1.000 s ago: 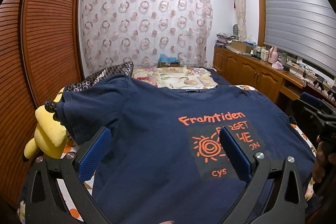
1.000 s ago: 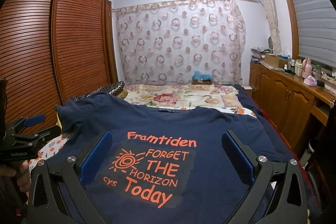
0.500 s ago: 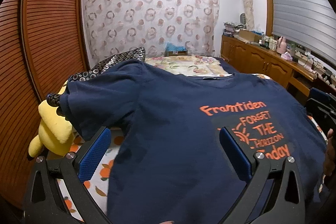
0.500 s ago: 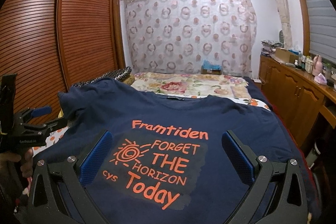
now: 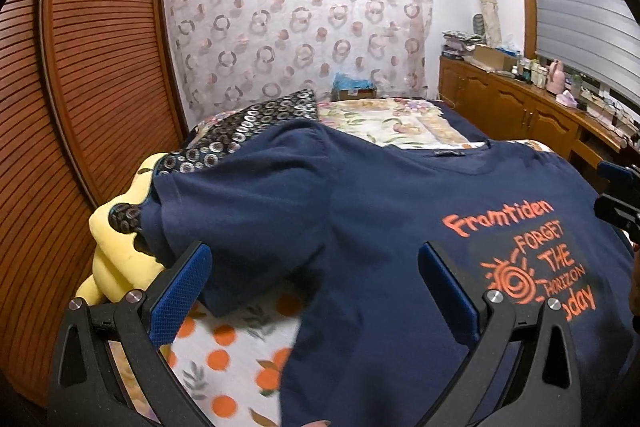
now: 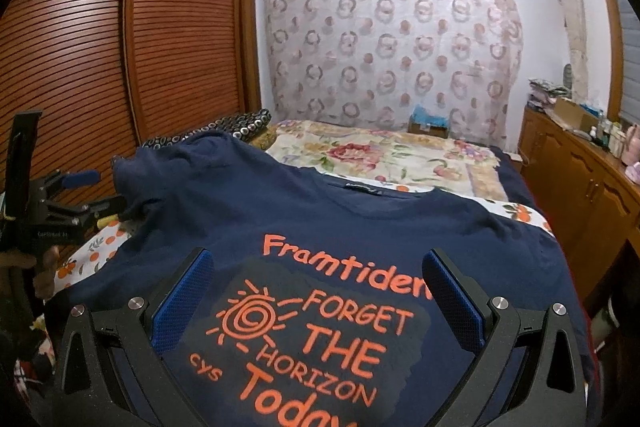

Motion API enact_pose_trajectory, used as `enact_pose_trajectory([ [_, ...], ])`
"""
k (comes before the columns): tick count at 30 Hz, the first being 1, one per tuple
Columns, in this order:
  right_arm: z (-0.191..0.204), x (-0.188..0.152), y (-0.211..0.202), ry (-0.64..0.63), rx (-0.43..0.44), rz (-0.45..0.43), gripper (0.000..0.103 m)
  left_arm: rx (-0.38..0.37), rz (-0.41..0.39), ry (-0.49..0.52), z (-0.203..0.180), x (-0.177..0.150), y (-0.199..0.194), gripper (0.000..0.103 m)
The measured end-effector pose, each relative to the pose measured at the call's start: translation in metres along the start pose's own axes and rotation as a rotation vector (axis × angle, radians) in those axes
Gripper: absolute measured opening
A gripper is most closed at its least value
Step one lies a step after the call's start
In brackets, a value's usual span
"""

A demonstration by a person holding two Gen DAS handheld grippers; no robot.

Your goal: Fold small clothes

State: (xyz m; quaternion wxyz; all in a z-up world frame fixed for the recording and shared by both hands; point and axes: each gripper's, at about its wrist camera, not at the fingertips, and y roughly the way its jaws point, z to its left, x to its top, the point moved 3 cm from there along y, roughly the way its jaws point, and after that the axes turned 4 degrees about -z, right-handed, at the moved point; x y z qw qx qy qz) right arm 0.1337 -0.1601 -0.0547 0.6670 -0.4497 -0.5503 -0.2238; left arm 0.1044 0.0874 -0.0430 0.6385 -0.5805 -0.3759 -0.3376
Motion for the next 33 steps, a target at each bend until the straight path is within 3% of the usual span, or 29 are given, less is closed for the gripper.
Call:
enact_pose_trajectory([
  [16, -0.016, 0.031, 0.087, -0.031, 0.086, 0.130, 0.103, 0.014, 0.088, -0.108, 0.086, 0.027, 0.041, 0.101],
  [19, -0.021, 0.034, 0.108, -0.033, 0.107, 0.167, 0.103, 0.000, 0.119, -0.132, 0.096, 0.027, 0.049, 0.090],
  [24, -0.030, 0.037, 0.141, -0.025, 0.148, 0.232, 0.103, -0.018, 0.184, -0.182, 0.111, 0.024, 0.067, 0.062],
  [27, -0.034, 0.042, 0.158, -0.028, 0.174, 0.253, 0.103, -0.004, 0.217, -0.203, 0.117, 0.021, 0.075, 0.056],
  [33, -0.040, 0.049, 0.179, -0.019, 0.193, 0.286, 0.103, 0.029, 0.252, -0.239, 0.131, 0.017, 0.084, 0.056],
])
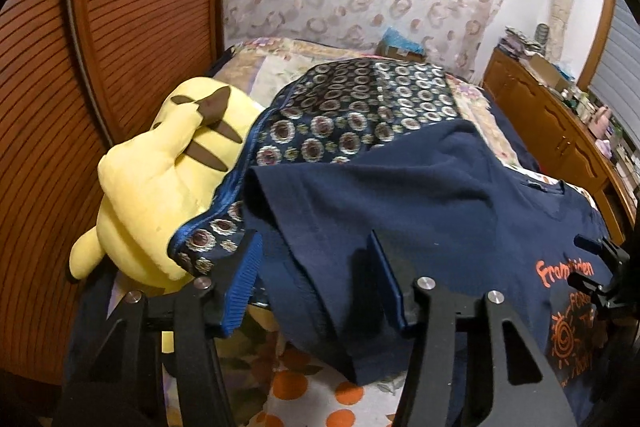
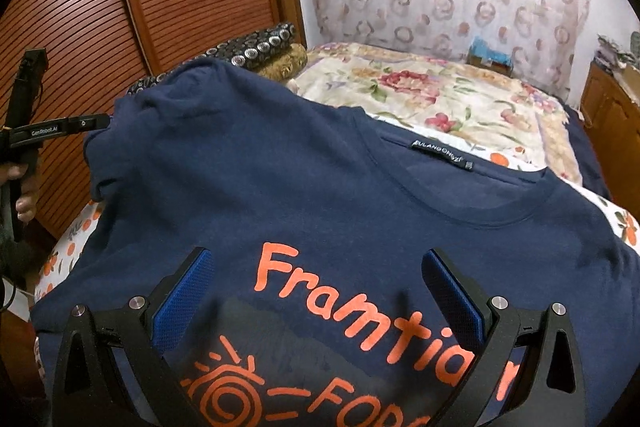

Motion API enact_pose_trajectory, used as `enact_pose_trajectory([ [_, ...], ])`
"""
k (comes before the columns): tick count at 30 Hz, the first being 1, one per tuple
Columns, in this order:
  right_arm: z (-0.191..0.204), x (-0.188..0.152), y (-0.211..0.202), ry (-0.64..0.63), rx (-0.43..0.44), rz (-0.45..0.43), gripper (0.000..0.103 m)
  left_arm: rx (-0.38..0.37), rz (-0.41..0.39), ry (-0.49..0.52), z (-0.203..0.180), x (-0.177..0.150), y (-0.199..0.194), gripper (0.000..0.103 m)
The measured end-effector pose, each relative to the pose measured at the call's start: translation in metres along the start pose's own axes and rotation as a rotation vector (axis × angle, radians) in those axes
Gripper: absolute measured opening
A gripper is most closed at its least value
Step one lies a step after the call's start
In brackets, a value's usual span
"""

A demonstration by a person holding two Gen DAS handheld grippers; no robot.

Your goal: Fold small clothes

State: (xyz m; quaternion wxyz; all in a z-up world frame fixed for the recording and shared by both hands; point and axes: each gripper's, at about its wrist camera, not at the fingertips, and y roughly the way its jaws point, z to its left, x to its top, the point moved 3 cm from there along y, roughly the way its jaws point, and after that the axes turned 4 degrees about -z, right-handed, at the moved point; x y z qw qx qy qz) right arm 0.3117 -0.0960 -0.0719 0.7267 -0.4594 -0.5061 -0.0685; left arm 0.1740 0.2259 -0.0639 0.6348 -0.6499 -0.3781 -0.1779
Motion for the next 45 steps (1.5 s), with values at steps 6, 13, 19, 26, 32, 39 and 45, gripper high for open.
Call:
enact_pose_trajectory([
  [6, -0.003, 0.001, 0.009, 0.004, 0.007, 0.012, 0.103, 0.010, 0.027, -0.018, 0.008, 0.003, 0.011, 0.056],
  [13, -0.002, -0.002, 0.011, 0.013, 0.015, 0.004, 0.103, -0.019, 0.047, -0.033, 0.012, 0.007, 0.020, 0.055],
  [19, -0.002, -0.006, 0.012, 0.016, 0.018, -0.003, 0.103, -0.033, 0.024, 0.018, 0.001, 0.010, 0.009, 0.012],
  [26, -0.003, -0.008, 0.011, 0.020, 0.018, -0.001, 0.103, -0.075, -0.073, 0.073, -0.026, 0.024, -0.028, 0.007],
  [32, -0.005, -0.002, -0.002, 0.031, 0.010, -0.032, 0.103, -0.177, -0.122, 0.175, -0.079, 0.045, -0.048, 0.007],
  [39, -0.013, -0.005, -0.029, 0.051, -0.044, -0.081, 0.103, -0.307, -0.104, 0.298, -0.158, 0.051, -0.038, 0.007],
  [45, -0.013, -0.021, -0.049, 0.089, -0.088, -0.097, 0.103, -0.349, 0.005, 0.367, -0.204, 0.032, -0.006, 0.010],
])
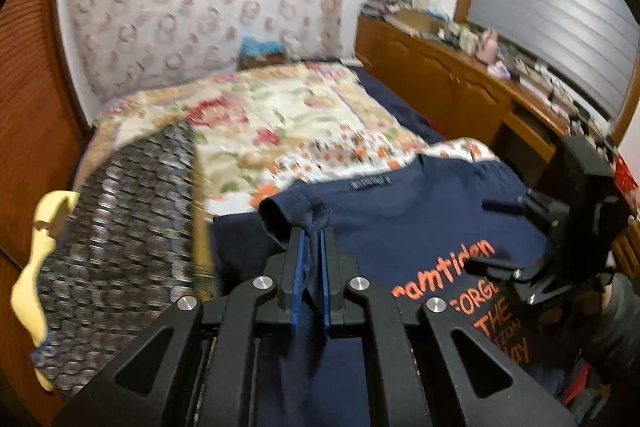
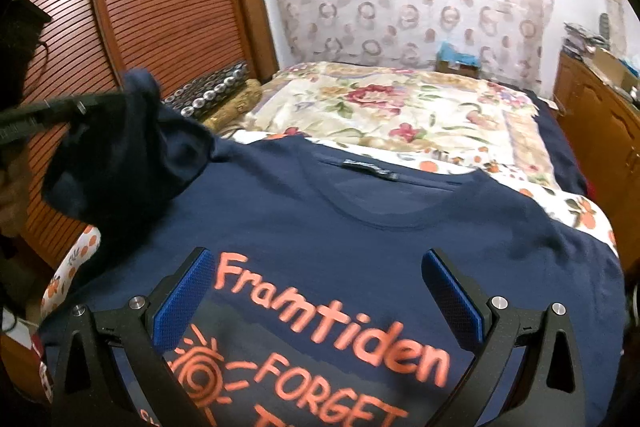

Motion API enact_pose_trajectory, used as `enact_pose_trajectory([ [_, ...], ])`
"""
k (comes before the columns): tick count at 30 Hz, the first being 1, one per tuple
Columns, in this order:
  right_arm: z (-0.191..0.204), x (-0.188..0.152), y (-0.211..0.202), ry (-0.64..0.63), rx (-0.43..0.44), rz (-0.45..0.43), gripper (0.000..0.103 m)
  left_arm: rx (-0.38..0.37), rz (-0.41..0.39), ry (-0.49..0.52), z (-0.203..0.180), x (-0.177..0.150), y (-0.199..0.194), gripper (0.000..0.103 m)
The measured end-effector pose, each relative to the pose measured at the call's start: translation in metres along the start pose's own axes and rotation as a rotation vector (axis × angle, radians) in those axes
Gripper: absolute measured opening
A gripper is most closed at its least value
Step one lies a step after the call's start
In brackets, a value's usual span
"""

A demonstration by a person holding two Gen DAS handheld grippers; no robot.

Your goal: Fold small clothes

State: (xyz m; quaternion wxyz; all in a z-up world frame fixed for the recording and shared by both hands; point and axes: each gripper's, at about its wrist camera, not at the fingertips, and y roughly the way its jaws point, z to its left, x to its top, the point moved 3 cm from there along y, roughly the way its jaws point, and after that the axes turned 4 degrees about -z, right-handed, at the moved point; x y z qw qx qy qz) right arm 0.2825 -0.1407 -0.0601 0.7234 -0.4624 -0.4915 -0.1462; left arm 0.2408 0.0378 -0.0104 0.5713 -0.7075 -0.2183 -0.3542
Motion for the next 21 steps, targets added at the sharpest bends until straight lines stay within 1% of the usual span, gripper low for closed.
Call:
enact_pose_trajectory([
  [1, 0.001, -0.003, -0.002, 0.005, -0.006, 0.000, 0.103, -0.009, 0.010, 0.005, -0.004, -0.002, 0.003, 0.012],
  [2, 0.002, -0.006, -0.004, 0.010, -0.012, 0.001, 0.103, -0.012, 0.014, 0.010, -0.007, -0.006, 0.005, 0.018],
  [3, 0.005, -0.006, -0.005, 0.013, -0.015, 0.004, 0.103, -0.012, 0.011, 0.012, -0.009, -0.008, 0.004, 0.028],
  [4, 0.006, -0.008, -0.006, 0.016, -0.018, 0.007, 0.103, -0.014, 0.005, 0.011, -0.009, -0.009, 0.002, 0.034],
  [5, 0.007, -0.009, -0.007, 0.018, -0.020, 0.009, 0.103, -0.017, -0.001, 0.006, -0.007, -0.011, -0.001, 0.044],
  [6, 0.009, -0.011, -0.007, 0.019, -0.021, 0.012, 0.103, -0.014, -0.004, 0.004, -0.005, -0.012, -0.004, 0.051],
  [7, 0.010, -0.011, -0.007, 0.021, -0.021, 0.014, 0.103, -0.002, -0.003, 0.000, -0.002, -0.014, -0.007, 0.056],
  [9, 0.013, -0.008, -0.005, 0.024, -0.017, 0.018, 0.103, 0.024, -0.004, -0.011, 0.005, -0.019, -0.011, 0.073],
  [11, 0.014, -0.005, -0.003, 0.022, -0.009, 0.019, 0.103, 0.043, -0.001, -0.026, 0.013, -0.028, -0.013, 0.078],
  [14, 0.021, -0.002, 0.001, 0.009, 0.018, 0.023, 0.100, 0.065, 0.020, -0.057, 0.024, -0.047, -0.011, 0.079],
  [16, 0.028, -0.002, 0.003, -0.002, 0.039, 0.027, 0.097, 0.084, 0.034, -0.078, 0.030, -0.059, -0.011, 0.079],
  [21, 0.035, -0.004, 0.019, -0.027, 0.068, 0.058, 0.079, 0.111, 0.029, -0.088, 0.035, -0.079, -0.013, 0.079],
])
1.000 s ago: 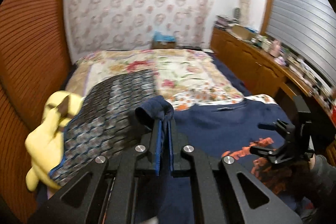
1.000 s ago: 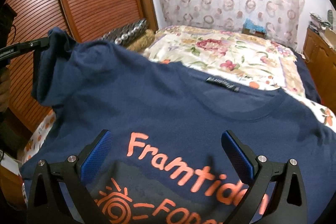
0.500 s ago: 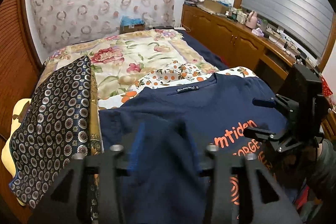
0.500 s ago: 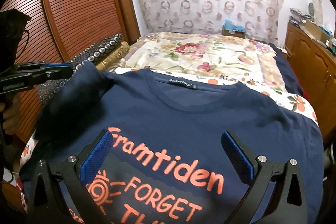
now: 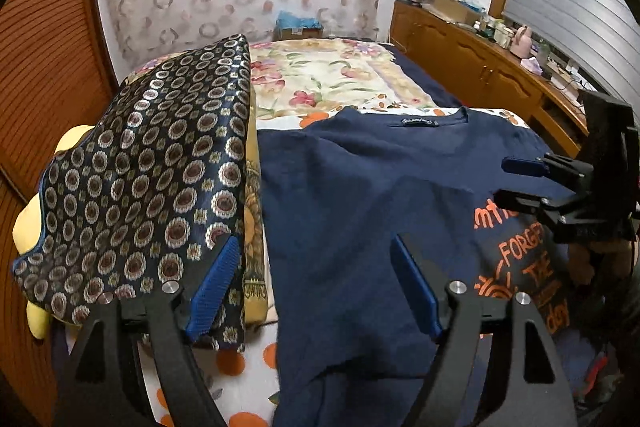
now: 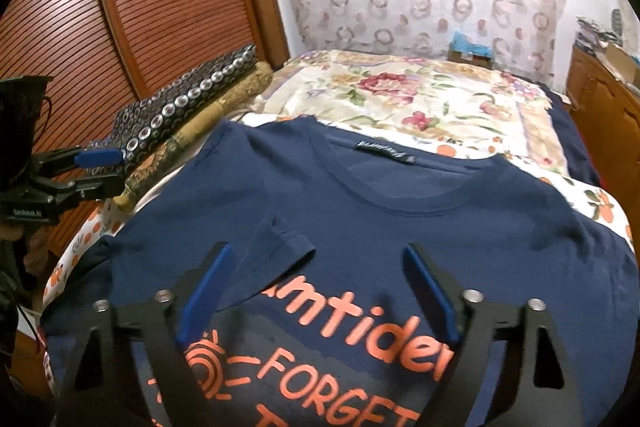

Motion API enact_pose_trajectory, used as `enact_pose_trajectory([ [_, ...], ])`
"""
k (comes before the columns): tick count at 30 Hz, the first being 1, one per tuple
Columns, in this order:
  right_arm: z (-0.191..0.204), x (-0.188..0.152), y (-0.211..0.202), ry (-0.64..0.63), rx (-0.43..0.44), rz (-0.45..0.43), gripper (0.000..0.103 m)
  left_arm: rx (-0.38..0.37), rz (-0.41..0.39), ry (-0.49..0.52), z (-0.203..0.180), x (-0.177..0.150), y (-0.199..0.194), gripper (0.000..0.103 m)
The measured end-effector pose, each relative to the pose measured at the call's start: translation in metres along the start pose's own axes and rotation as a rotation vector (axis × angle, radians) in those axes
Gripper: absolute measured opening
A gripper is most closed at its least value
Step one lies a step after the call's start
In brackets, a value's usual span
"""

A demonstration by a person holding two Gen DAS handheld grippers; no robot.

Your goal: Fold small clothes

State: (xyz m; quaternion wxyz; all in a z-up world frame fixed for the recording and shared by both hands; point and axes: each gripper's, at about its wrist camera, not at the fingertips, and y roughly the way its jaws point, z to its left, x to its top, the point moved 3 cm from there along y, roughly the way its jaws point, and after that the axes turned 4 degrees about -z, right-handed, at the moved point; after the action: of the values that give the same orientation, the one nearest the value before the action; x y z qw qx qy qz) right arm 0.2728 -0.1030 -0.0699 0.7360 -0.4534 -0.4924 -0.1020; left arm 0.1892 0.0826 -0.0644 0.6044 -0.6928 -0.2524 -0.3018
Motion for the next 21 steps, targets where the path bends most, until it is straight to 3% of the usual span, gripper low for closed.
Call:
enact_pose_trajectory([
  [11, -0.032, 0.005, -0.009, 0.029, -0.057, -0.001, 0.078, -0.043, -0.004, 0.055, -0.038, -0.002, 0.024, 0.079],
  [21, -0.080, -0.025, -0.063, 0.112, -0.237, -0.007, 0.078, -0.089, 0.056, 0.120, -0.077, -0.009, 0.067, 0.079],
])
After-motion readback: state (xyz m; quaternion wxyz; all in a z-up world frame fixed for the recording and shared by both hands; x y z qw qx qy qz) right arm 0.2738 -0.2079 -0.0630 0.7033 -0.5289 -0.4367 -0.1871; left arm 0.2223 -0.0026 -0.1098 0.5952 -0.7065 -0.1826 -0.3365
